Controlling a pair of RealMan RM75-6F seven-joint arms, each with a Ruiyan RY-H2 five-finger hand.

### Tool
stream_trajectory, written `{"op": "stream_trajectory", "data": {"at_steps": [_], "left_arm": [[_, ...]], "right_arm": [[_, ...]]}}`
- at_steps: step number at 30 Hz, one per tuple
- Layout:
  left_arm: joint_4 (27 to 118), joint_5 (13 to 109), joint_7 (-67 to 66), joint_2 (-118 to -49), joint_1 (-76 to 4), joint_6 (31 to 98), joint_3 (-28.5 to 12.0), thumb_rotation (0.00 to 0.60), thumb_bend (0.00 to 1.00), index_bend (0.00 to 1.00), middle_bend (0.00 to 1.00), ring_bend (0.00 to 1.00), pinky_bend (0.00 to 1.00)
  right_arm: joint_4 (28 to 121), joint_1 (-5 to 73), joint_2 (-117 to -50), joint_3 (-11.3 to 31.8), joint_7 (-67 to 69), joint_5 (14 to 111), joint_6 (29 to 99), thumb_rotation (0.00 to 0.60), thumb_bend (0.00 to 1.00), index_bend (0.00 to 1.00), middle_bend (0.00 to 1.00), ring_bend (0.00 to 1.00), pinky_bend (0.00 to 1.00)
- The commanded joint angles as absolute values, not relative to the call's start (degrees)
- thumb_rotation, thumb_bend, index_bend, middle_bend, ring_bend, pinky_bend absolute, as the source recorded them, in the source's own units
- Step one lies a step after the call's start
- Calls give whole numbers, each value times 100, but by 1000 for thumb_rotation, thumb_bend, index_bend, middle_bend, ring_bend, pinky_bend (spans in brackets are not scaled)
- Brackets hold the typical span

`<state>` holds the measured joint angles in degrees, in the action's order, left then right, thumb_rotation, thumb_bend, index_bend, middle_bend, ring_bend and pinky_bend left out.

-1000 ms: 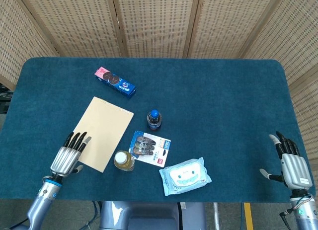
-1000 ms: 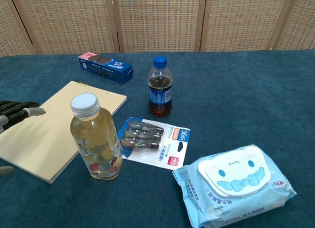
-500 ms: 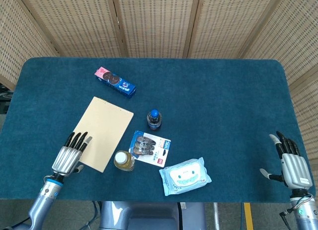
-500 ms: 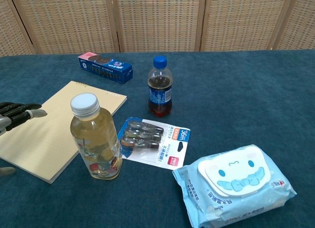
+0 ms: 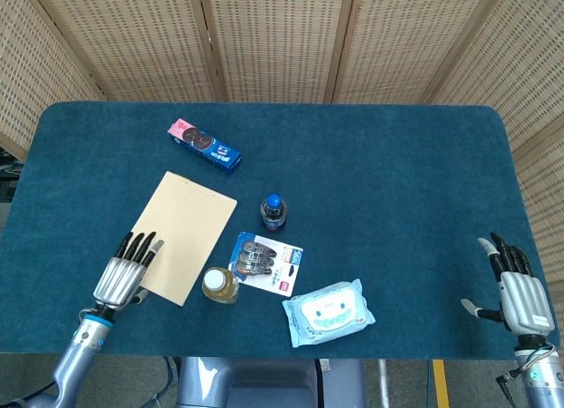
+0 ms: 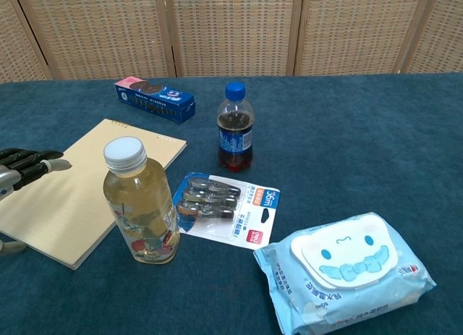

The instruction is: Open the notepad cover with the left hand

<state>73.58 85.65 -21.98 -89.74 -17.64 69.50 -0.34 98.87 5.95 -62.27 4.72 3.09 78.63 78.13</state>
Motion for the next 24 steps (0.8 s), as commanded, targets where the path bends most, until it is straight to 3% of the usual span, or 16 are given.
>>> {"op": "stream_trajectory", "data": {"at_steps": [1, 24], "left_arm": [[7324, 8558, -2199, -9005, -1773, 6963, -37, 600, 192, 0, 0, 0, 0], [6938, 8651, -2096, -9252, -1768, 7221, -14, 600, 301, 52, 0, 0, 0]], "right_arm": [[9887, 595, -6226, 473, 311, 7861, 7812, 600, 156, 56, 0, 0, 0], [9899, 595, -6218, 473, 332, 7856, 7797, 600, 156, 56, 0, 0, 0]]}}
